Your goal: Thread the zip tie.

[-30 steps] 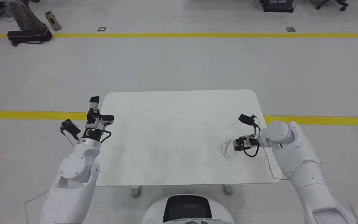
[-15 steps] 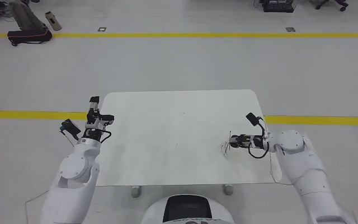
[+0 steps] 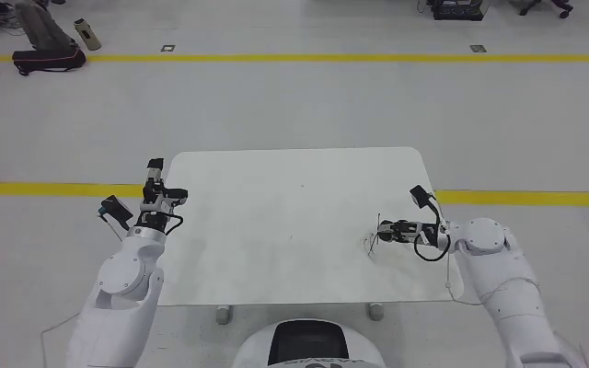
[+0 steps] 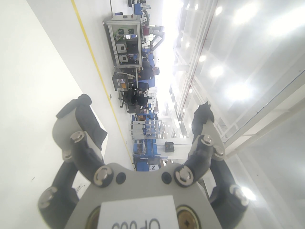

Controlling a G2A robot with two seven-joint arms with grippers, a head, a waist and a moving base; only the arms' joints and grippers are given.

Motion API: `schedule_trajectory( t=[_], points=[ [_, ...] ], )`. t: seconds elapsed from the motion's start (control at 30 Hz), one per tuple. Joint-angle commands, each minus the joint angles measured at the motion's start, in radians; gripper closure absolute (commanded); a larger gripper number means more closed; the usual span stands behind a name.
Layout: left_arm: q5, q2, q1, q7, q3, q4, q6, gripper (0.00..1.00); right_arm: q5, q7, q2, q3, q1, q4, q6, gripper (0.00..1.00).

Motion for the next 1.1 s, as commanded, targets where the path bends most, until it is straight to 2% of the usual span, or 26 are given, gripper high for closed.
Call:
schedule_trajectory(
  t=[0.0, 0.2, 0.23, 0.27, 0.3, 0.47, 0.6, 0.83, 1.07],
  points=[
    [0.0, 0.0, 0.0, 0.0, 0.0, 0.0, 0.0, 0.0, 0.0, 0.0, 0.0, 0.0, 0.0, 0.0, 0.0, 1.0],
    [0.0, 0.0, 0.0, 0.0, 0.0, 0.0, 0.0, 0.0, 0.0, 0.0, 0.0, 0.0, 0.0, 0.0, 0.0, 1.0],
    [0.0, 0.0, 0.0, 0.0, 0.0, 0.0, 0.0, 0.0, 0.013, -0.021, -0.001, 0.0, -0.009, -0.005, -0.017, 1.0],
    [0.0, 0.0, 0.0, 0.0, 0.0, 0.0, 0.0, 0.0, 0.043, -0.037, 0.0, 0.013, -0.017, 0.004, -0.053, 1.0],
    [0.0, 0.0, 0.0, 0.0, 0.0, 0.0, 0.0, 0.0, 0.08, -0.043, 0.002, 0.028, -0.022, 0.011, -0.065, 1.0],
    [0.0, 0.0, 0.0, 0.0, 0.0, 0.0, 0.0, 0.0, 0.195, -0.078, 0.009, 0.114, -0.076, -0.044, -0.065, 1.0],
    [0.0, 0.0, 0.0, 0.0, 0.0, 0.0, 0.0, 0.0, 0.282, -0.054, 0.001, 0.169, -0.112, -0.074, -0.065, 1.0],
    [0.0, 0.0, 0.0, 0.0, 0.0, 0.0, 0.0, 0.0, 0.334, -0.043, -0.036, 0.221, -0.096, -0.044, -0.065, 1.0],
    [0.0, 0.0, 0.0, 0.0, 0.0, 0.0, 0.0, 0.0, 0.334, -0.043, -0.036, 0.221, -0.096, -0.044, -0.065, 1.0]
  ],
)
